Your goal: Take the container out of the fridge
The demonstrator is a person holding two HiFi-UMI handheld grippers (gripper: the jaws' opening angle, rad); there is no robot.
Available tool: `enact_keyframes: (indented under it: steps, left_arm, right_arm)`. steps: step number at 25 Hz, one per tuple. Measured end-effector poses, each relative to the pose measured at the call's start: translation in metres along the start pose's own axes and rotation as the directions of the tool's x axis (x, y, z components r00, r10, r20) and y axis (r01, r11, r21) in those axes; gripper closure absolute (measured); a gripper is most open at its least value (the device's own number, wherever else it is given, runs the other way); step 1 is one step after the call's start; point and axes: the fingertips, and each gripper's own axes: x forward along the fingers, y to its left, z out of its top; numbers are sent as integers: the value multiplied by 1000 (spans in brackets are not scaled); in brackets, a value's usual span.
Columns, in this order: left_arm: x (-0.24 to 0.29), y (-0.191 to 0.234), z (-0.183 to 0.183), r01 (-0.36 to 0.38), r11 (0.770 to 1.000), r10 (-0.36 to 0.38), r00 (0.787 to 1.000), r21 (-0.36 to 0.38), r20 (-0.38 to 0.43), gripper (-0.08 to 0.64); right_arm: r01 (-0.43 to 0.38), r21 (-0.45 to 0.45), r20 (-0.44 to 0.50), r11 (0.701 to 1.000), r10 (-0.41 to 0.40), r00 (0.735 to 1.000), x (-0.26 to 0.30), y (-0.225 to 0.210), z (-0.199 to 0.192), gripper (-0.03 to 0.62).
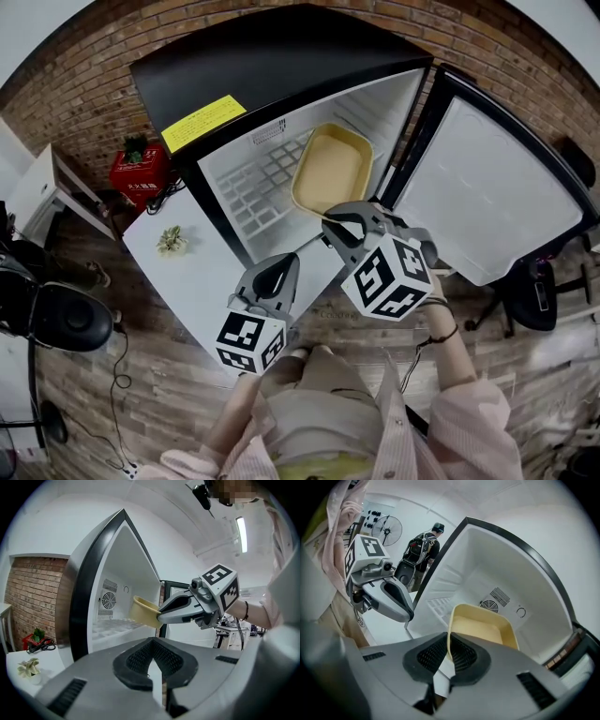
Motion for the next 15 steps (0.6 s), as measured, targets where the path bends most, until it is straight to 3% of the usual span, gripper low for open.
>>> enact_keyframes:
  steps: [15]
  left_arm:
    - [3,5,-3,-46,999,46,999,-5,4,568]
  right_arm:
    - [67,160,-9,985,-67,998,-32,15,-38,571]
